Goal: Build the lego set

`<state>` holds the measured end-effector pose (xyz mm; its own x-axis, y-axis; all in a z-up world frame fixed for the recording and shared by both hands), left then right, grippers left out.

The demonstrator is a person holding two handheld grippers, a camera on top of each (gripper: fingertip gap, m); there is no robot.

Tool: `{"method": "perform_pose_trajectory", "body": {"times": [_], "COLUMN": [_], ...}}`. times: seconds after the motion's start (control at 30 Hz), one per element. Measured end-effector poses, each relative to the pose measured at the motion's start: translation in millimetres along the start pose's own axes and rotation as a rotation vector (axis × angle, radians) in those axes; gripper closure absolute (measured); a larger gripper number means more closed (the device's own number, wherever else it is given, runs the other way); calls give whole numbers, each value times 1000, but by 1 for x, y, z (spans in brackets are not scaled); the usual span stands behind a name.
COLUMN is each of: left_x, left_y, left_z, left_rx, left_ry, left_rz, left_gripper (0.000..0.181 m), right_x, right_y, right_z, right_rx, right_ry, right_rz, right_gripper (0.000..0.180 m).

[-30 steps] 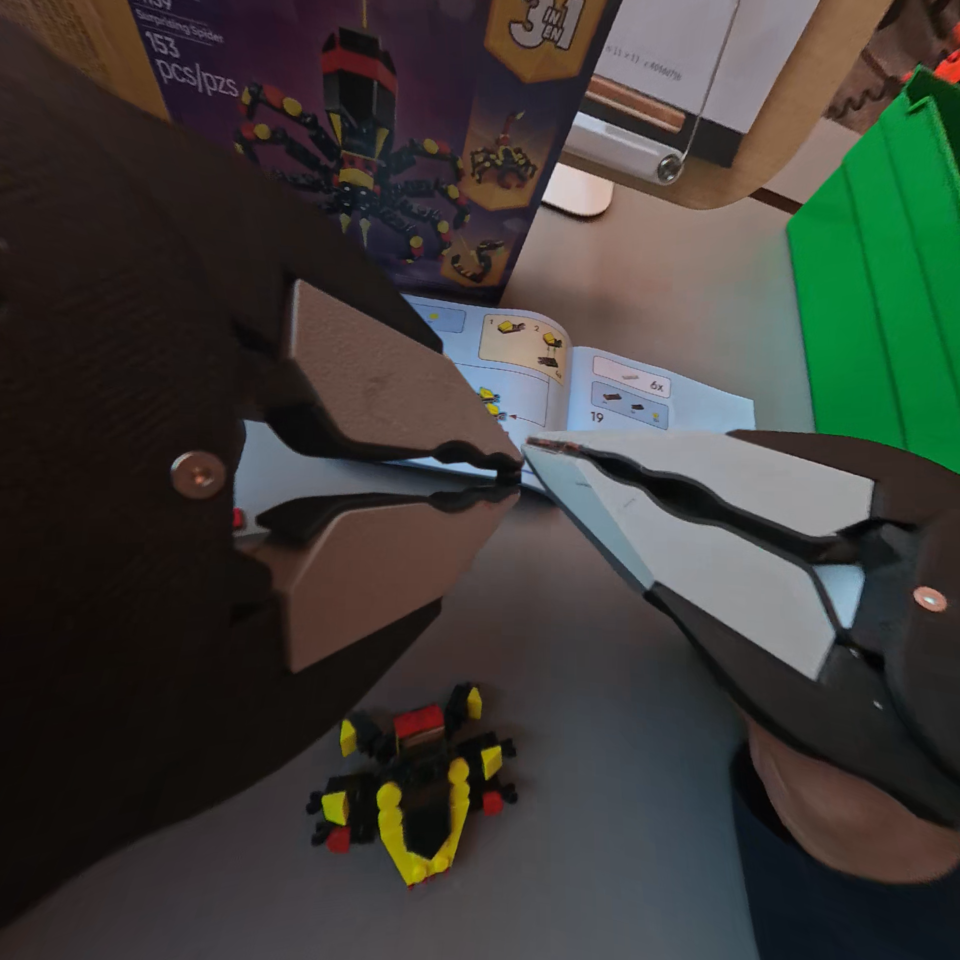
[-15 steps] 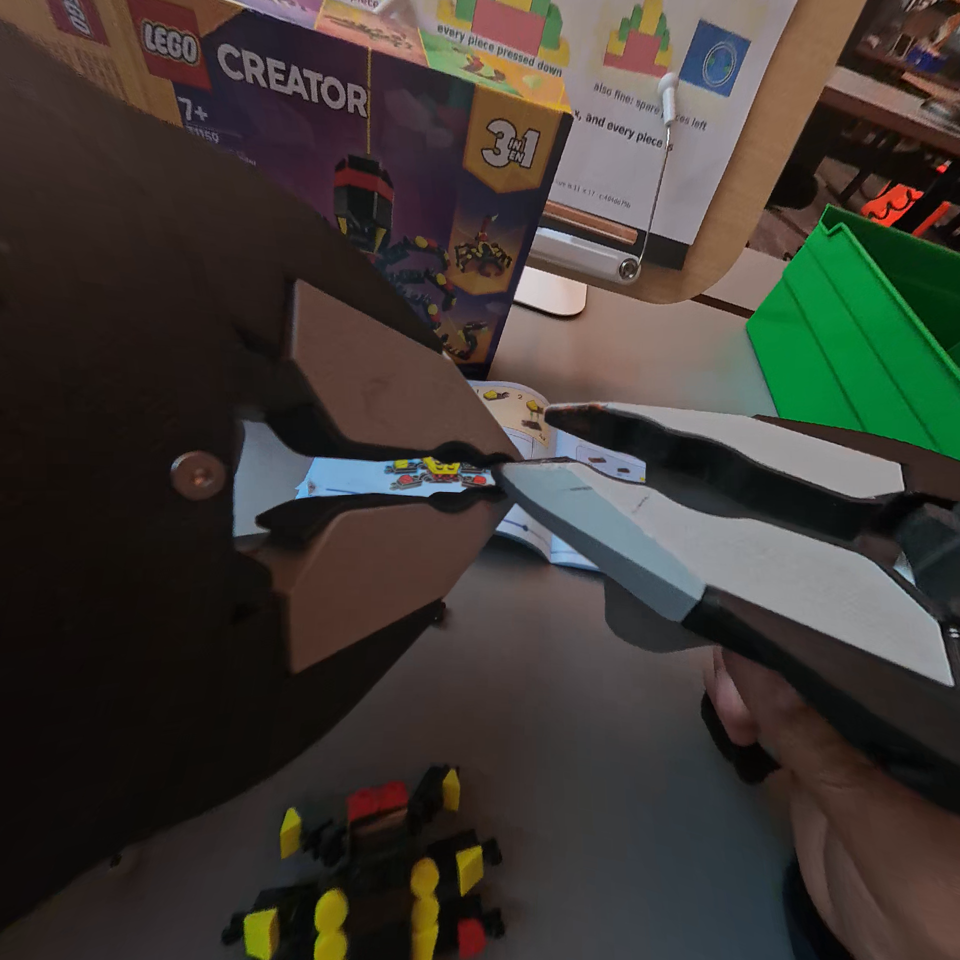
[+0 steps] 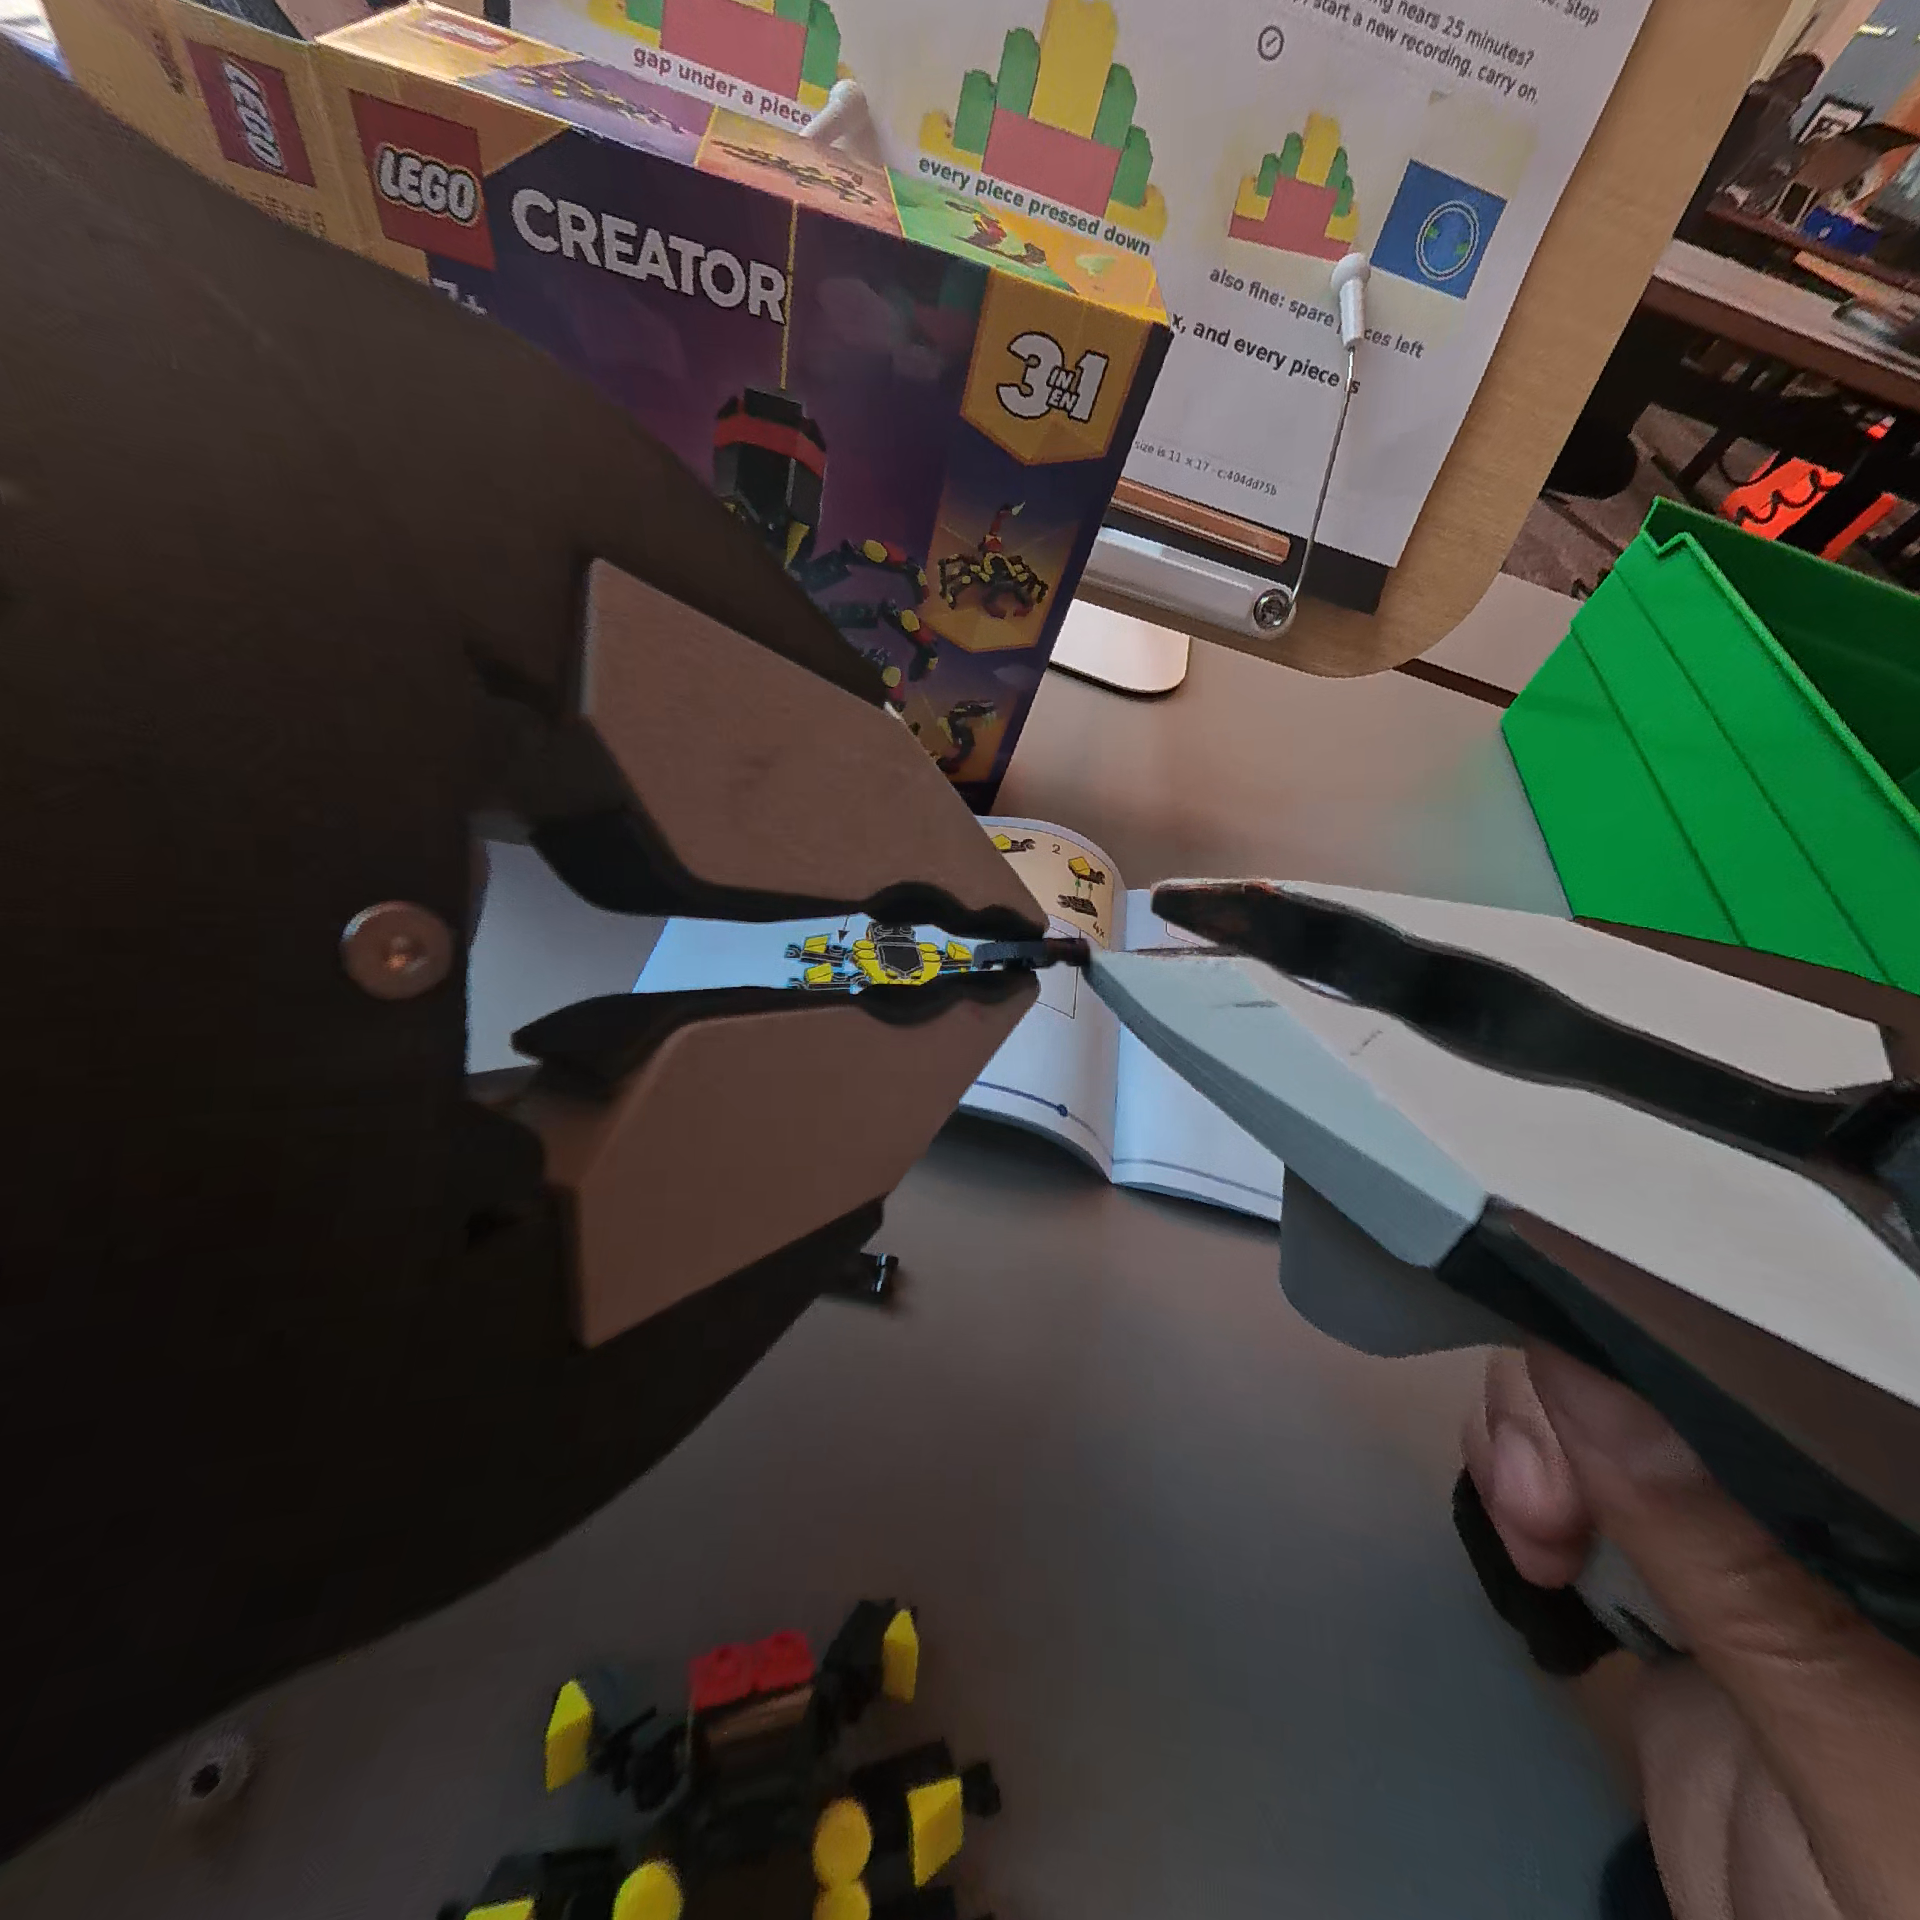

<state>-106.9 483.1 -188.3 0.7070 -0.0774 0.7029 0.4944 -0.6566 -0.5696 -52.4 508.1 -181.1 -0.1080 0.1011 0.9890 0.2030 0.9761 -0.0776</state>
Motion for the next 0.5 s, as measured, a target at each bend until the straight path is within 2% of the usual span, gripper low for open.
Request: {"method": "perform_pose_trajectory", "body": {"times": [0.03, 0.23, 0.5], "left_x": [0, -2, -2], "left_y": [0, -2, 4], "left_z": [0, 2, 5], "left_rx": [4, 54, 33], "left_ry": [-3, -31, -39], "left_rz": [5, 59, 70], "left_gripper": [178, 178, 178], "right_x": [1, 4, -4], "right_y": [-1, -3, -5], "right_z": [0, 2, 11], "right_rx": [13, 75, 41], "right_ry": [9, 53, -7], "right_rz": [25, 148, 139], "right_gripper": [160, 151, 150]}}
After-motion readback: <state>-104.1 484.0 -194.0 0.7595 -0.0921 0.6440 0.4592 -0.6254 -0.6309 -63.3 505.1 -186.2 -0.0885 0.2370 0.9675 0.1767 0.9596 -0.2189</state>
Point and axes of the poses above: each gripper's, where its closed fingertips meet, z out along the fingers, x out of its top, y = z × x across the jaws, the point moved 4 cm from there along -z, back along the fingers, and after that the axes turned 9 degrees about y, right-handed, at the moved point
